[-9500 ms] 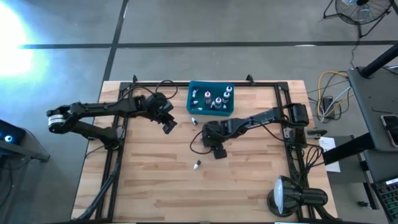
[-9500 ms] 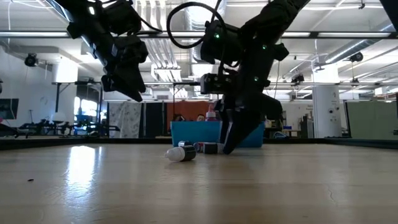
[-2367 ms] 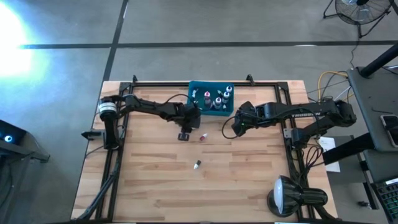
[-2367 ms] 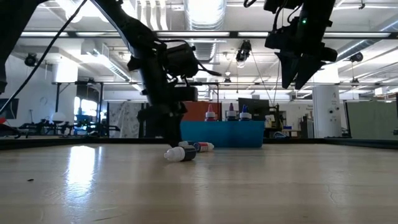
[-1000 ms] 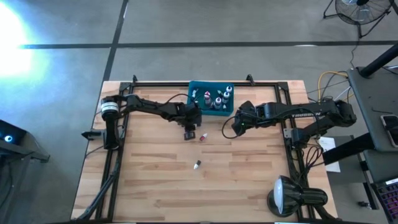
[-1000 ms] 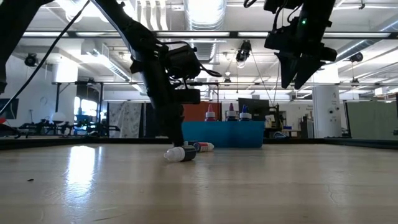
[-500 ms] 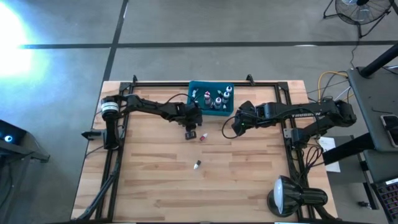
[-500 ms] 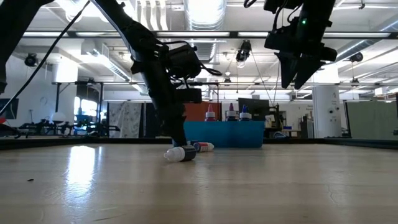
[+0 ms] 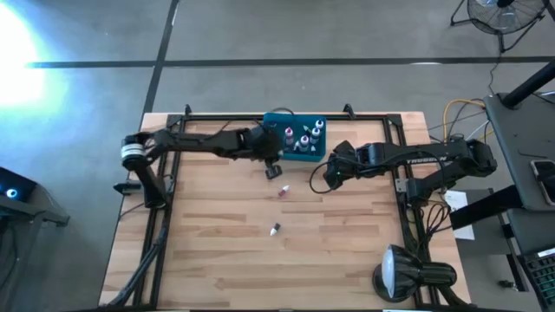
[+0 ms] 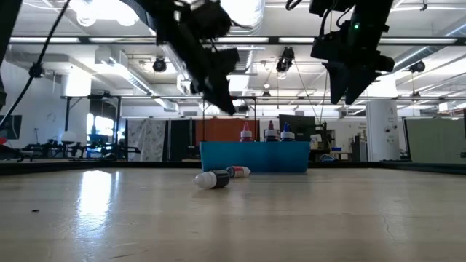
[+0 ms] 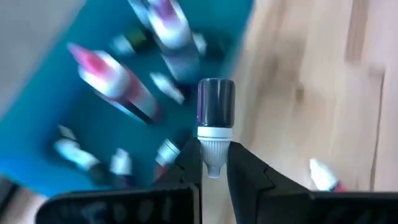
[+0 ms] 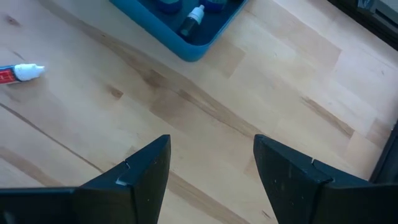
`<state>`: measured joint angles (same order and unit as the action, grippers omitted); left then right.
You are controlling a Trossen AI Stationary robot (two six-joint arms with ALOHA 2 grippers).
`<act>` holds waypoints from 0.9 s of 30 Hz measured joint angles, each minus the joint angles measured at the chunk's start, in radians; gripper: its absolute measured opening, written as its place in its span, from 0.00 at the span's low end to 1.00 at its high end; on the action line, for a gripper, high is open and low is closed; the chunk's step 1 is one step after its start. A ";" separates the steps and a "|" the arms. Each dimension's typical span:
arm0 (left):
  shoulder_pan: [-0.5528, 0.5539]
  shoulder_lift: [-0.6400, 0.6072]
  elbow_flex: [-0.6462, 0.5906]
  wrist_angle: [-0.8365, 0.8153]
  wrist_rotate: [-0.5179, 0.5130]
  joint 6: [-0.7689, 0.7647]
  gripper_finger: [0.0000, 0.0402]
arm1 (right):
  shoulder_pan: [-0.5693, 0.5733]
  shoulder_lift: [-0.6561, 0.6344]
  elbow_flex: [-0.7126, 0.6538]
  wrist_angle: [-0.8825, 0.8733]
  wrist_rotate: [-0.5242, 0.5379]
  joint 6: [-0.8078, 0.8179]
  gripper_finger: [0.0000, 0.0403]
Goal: Pick & Place food coloring
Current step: Put the small blue food coloring bottle into the blue bin, then put the small red food coloring bottle into the blue bin
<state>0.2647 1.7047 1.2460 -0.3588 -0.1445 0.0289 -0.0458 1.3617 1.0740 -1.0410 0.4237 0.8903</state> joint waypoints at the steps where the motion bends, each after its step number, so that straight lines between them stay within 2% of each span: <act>1: 0.004 -0.019 0.006 0.005 -0.017 -0.002 0.04 | 0.000 0.001 -0.001 -0.001 0.001 -0.002 0.56; 5: 0.064 -0.034 0.026 0.026 -0.065 0.003 0.04 | -0.009 0.001 -0.005 0.000 0.020 -0.005 0.56; 8: 0.127 0.019 0.031 -0.005 -0.070 -0.027 0.06 | -0.024 0.001 -0.005 0.001 0.024 -0.015 0.56; 10: 0.151 0.043 0.030 -0.057 -0.054 -0.058 0.10 | -0.029 0.001 -0.005 0.001 0.024 -0.018 0.56; 19: 0.152 0.048 0.039 -0.022 -0.036 -0.022 0.37 | -0.031 0.001 -0.005 0.003 0.021 -0.037 0.56; 22: 0.144 0.037 0.040 -0.050 -0.021 0.014 0.39 | -0.031 0.001 -0.005 0.010 0.003 -0.106 0.56; 27: 0.084 -0.010 0.038 -0.115 0.053 0.091 0.40 | -0.031 0.001 -0.030 0.144 -0.111 -0.370 0.56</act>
<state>0.3488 1.6949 1.2840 -0.4742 -0.0912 0.1194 -0.0765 1.3624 1.0438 -0.8970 0.3126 0.5204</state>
